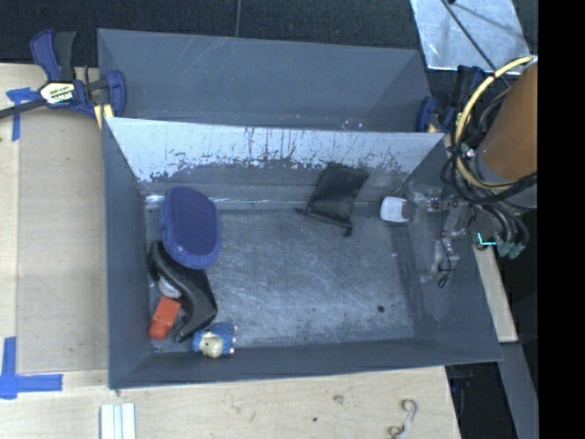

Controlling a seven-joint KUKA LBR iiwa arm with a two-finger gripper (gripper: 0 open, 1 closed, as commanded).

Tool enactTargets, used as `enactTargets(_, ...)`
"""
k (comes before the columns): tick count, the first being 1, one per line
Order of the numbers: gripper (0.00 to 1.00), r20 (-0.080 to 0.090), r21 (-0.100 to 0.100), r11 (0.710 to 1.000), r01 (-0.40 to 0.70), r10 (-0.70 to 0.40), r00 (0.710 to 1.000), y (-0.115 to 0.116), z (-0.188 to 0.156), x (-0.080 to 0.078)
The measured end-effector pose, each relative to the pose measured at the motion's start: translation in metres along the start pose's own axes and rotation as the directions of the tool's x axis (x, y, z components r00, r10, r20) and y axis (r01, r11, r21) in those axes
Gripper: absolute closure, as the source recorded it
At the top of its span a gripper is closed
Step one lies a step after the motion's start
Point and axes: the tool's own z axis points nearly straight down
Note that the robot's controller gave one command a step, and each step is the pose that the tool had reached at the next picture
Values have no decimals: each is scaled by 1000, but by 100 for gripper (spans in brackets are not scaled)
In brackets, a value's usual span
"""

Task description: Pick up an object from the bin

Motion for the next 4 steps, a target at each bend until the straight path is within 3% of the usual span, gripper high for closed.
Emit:
enactTargets(1, 0, 5, -1, 956, -293, 293, 956, 10, 172, -77)
enactTargets(2, 0, 9, -7, 831, -556, 556, 831, 63, 138, -79)
enactTargets(3, 0, 9, -6, 722, -692, 692, 722, 50, 120, -82)
enactTargets(4, 0, 1, -1, 600, -800, 800, 600, 51, 170, -78)
